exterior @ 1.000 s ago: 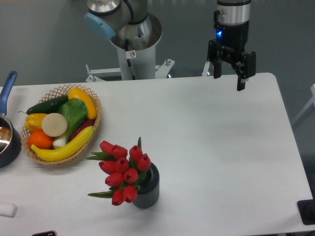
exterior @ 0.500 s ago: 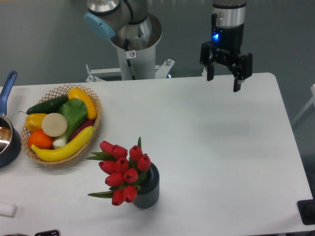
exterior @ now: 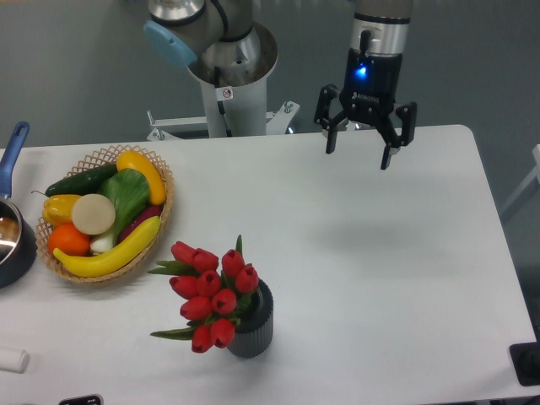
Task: Pick up the flowers from the vase
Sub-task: 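Move the open gripper toward the red tulips in the grey vase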
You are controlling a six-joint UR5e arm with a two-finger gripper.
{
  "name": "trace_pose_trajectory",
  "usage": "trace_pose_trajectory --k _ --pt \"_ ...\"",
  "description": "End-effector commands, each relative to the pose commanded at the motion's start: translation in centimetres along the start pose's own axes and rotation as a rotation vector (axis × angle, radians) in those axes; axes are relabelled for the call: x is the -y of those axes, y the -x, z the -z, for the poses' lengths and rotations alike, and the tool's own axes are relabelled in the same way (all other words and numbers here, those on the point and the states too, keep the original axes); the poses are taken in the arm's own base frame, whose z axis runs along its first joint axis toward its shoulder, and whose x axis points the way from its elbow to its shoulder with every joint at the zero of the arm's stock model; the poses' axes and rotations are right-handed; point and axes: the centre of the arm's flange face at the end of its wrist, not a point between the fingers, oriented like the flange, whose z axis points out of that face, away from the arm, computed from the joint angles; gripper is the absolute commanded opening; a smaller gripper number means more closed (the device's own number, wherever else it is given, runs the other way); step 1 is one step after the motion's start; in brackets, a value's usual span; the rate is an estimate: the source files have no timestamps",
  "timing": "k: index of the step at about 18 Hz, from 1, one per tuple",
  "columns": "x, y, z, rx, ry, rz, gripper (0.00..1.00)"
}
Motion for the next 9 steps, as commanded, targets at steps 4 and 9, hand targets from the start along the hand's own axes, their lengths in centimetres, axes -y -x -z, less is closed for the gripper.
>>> trace_pose_trajectory --k 4,9 --pt "1.0 -1.3 -2.6 -0.019 -0.012 -0.036 1.0" --pt "1.8 -2.0 -5.2 -0.045 -0.024 -0.083 1.0"
